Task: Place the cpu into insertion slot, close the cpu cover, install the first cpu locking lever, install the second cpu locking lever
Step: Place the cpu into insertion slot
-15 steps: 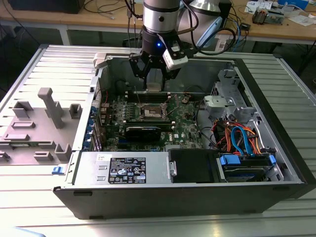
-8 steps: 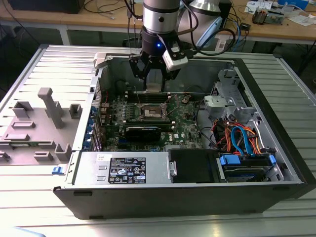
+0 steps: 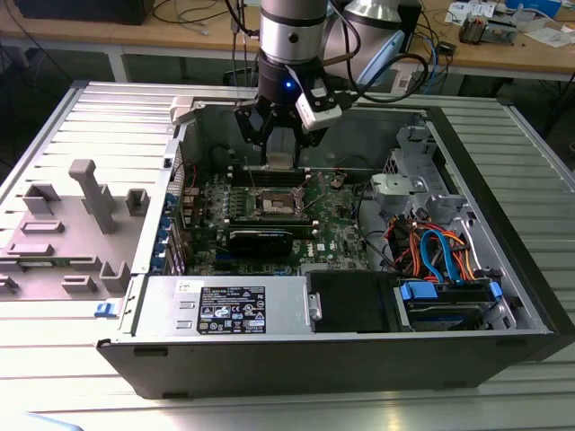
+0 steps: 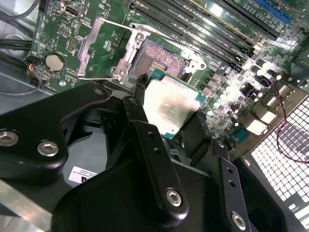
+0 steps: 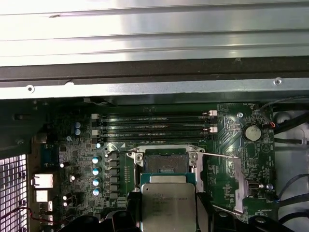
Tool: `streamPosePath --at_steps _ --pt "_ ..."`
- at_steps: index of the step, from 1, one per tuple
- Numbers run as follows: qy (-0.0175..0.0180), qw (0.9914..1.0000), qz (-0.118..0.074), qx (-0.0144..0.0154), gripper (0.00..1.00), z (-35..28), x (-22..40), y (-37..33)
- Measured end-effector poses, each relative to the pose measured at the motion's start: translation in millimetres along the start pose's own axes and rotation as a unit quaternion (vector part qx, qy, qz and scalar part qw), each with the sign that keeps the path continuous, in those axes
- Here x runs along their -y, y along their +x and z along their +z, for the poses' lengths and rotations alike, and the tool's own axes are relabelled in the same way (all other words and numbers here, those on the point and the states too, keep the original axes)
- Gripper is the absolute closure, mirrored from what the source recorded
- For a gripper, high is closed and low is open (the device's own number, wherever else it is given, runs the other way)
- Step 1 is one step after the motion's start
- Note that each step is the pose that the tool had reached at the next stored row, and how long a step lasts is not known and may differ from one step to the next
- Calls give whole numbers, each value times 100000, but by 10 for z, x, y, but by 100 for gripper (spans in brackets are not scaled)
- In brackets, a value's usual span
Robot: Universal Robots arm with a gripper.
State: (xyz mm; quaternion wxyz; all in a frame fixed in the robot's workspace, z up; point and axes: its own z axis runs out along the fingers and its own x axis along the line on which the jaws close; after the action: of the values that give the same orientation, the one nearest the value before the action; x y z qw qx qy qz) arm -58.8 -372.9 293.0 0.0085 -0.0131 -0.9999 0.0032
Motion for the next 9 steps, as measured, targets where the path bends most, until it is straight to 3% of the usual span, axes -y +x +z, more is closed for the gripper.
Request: streamPosePath --at_steps 9 --pt "80 100000 7 4 45 19 2 0"
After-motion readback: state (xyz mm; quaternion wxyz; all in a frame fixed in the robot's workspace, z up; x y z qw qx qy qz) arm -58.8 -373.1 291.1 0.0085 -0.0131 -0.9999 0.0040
